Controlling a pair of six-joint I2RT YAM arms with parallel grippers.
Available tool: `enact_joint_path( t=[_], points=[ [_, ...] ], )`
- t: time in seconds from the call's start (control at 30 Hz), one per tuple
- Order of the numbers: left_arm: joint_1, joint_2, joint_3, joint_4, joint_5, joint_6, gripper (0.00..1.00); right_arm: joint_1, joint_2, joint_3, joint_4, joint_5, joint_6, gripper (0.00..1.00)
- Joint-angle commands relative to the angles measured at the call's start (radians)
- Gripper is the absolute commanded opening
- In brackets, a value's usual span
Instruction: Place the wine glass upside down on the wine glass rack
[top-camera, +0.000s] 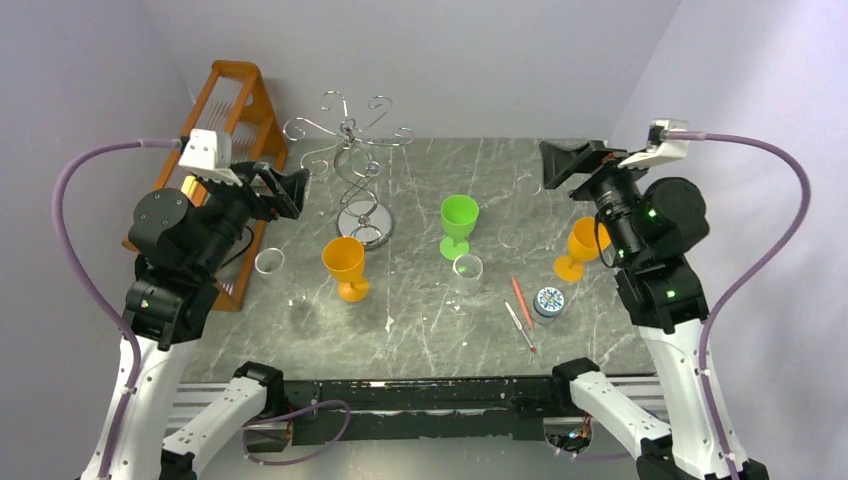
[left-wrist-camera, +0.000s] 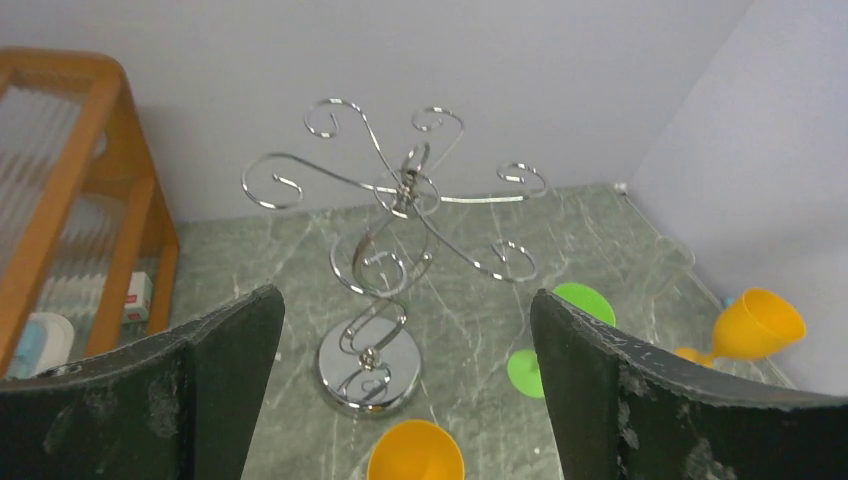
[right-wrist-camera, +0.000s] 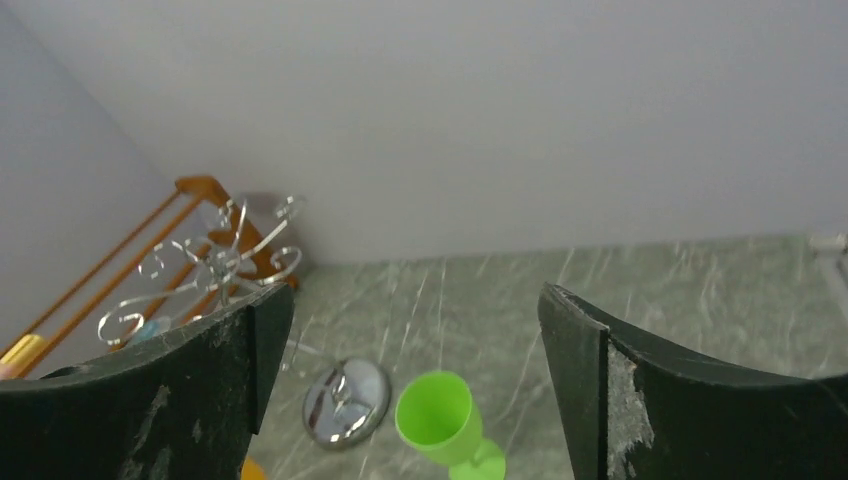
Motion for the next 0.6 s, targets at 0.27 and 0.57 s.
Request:
enact_joint_path(
  t=[0.27, 0.57],
  points=[
    [0.01, -0.051, -0.18, 0.037, 0.197, -0.051, 0.97, -0.006, 0.006, -0.119, -0.089, -0.103, 0.08, 0.98],
    [0.009, -0.069, -0.273, 0.04, 0.229, -0.113, 0.97, 0.005, 0.172, -0.091, -0.189, -0.29, 0.023, 0.8]
  ],
)
